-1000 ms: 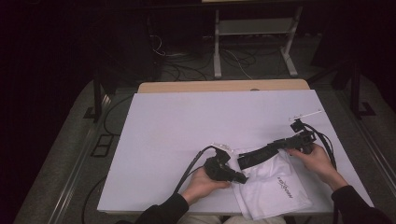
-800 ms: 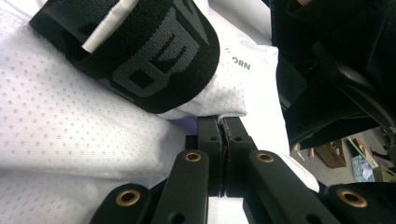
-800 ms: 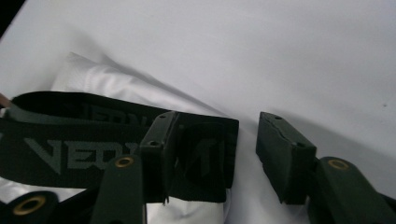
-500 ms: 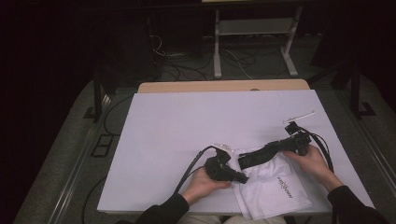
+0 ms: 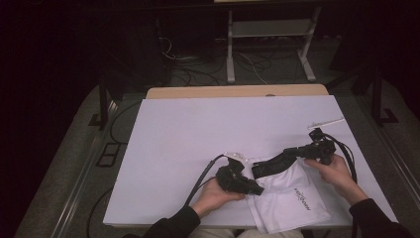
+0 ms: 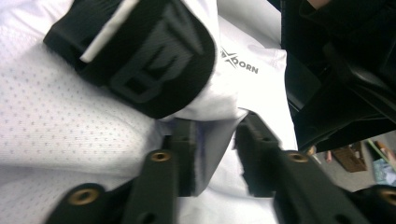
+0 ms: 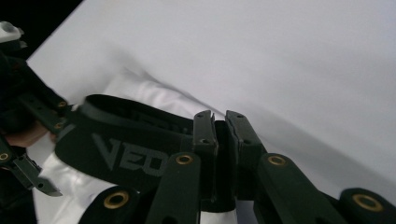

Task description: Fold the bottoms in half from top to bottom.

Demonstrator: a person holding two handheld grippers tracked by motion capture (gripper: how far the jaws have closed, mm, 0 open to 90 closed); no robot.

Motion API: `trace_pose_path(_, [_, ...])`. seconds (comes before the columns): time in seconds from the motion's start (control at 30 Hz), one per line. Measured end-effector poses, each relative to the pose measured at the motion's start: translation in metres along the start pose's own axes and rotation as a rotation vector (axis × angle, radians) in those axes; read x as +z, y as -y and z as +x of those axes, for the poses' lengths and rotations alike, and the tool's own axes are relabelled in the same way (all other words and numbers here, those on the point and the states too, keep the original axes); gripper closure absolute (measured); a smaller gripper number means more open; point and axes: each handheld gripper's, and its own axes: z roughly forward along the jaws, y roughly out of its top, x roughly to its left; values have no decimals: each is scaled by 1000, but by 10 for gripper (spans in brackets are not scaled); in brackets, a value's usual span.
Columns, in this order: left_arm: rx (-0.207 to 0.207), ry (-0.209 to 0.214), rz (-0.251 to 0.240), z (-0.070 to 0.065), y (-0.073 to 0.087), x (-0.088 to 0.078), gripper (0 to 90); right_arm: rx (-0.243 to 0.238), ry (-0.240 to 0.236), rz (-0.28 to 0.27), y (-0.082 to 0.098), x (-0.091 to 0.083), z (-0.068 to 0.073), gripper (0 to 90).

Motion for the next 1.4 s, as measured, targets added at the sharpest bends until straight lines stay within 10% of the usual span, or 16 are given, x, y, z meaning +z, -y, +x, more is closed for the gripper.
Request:
trace_pose_path(0.2, [49,-98,27,-10,-4,-8,429,1,-39,-36,1,-13,2,813])
trace_pose_path(0.6, [63,-100,-55,-13,-9,-23,157,-11,-74,-53,6,-26,9,816])
trace_pose_path(1.4, [-53,-300,-298,33,-4,-66,16,-26,-186,-24,36,-42,18,808])
